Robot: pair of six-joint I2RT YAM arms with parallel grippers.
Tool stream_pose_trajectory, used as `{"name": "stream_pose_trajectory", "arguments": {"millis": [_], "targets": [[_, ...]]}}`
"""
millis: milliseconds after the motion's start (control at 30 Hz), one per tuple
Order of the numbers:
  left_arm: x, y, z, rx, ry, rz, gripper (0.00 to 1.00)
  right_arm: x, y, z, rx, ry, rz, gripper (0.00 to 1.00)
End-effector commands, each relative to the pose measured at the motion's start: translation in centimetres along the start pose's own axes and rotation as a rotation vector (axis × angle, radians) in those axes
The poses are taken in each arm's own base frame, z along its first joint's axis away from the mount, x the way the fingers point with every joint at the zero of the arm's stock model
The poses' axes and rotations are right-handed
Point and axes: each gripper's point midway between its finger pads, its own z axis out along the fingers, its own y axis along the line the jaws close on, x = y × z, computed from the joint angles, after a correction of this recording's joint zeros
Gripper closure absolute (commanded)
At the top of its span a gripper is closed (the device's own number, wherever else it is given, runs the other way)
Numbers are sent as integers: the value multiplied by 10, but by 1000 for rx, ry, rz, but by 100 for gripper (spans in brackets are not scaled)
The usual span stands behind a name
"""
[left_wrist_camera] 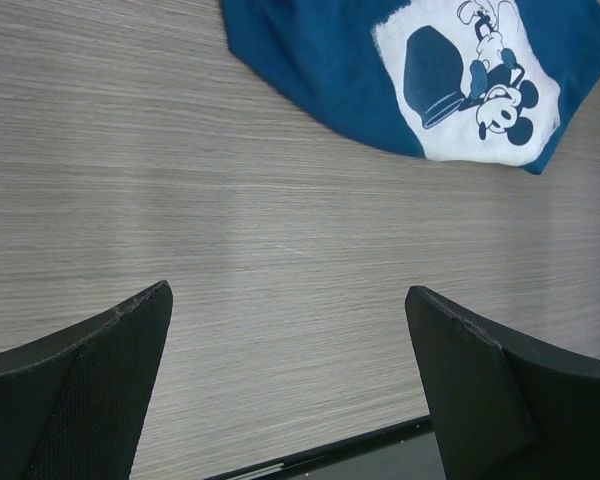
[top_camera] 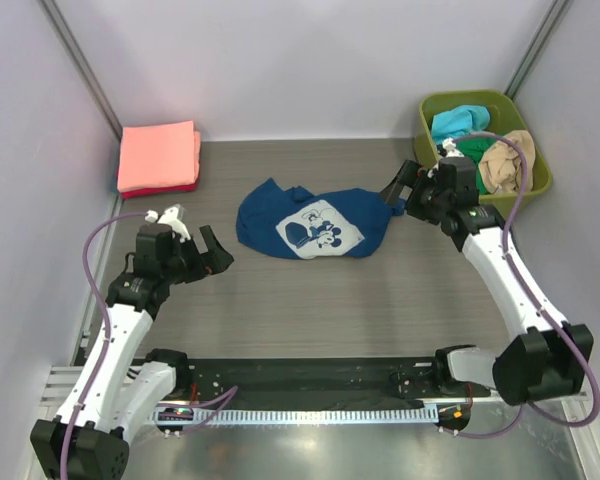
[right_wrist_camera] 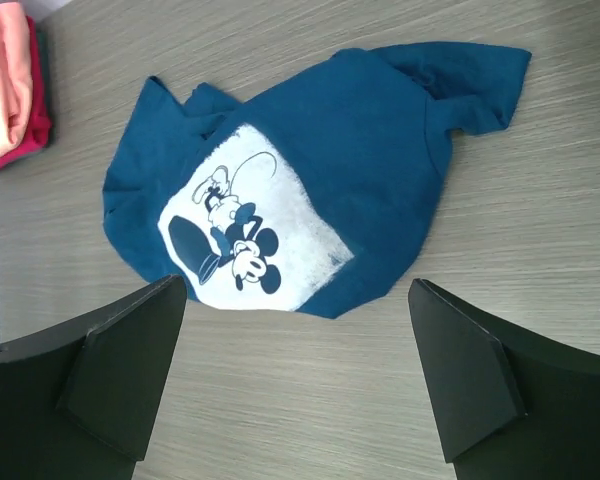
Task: Fold and stack the t-shirts
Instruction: Flatten the tshirt out
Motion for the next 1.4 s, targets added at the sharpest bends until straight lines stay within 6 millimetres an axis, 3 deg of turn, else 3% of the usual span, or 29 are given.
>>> {"name": "stream_pose_trajectory", "arguments": {"millis": [0,233,333,567,733,833,933,1133,1167,1200,1267,1333,1367], "targets": [[-8,-4,-2,6,-20,27,0,34,-17,12,15,78,-27,0],[-13,5,3,-49,-33,-8,0,83,-22,21,22,189,-64,0],[-12,6,10,-67,-27,-54,0,100,-33,25,74,230,-69,0],[26,-10,58,-85,146,-70,3,143,-57,45,134,354,-72,1],[33,-31,77,-47,164,-49,3,155,-43,72,73,371,-79,5],[27,-21,92,-98,128,-51,3,154,-41,88,72,365,-88,8],[10,-13,110,-163,66,-46,3,143,-46,94,128,331,-96,8],[-59,-27,145,-177,-23,-16,4,100,-56,86,222,193,-103,2],[-57,-21,163,-198,5,-15,4,91,-58,85,232,169,-99,1],[-88,-31,169,-174,-40,6,4,85,-59,84,236,154,-102,0],[-110,-37,203,-169,-35,29,5,70,-57,86,235,125,-97,0],[-116,-29,228,-197,5,49,6,58,-62,89,247,117,-81,0],[-144,-42,236,-169,-35,52,8,54,-61,95,239,123,-76,0]]}}
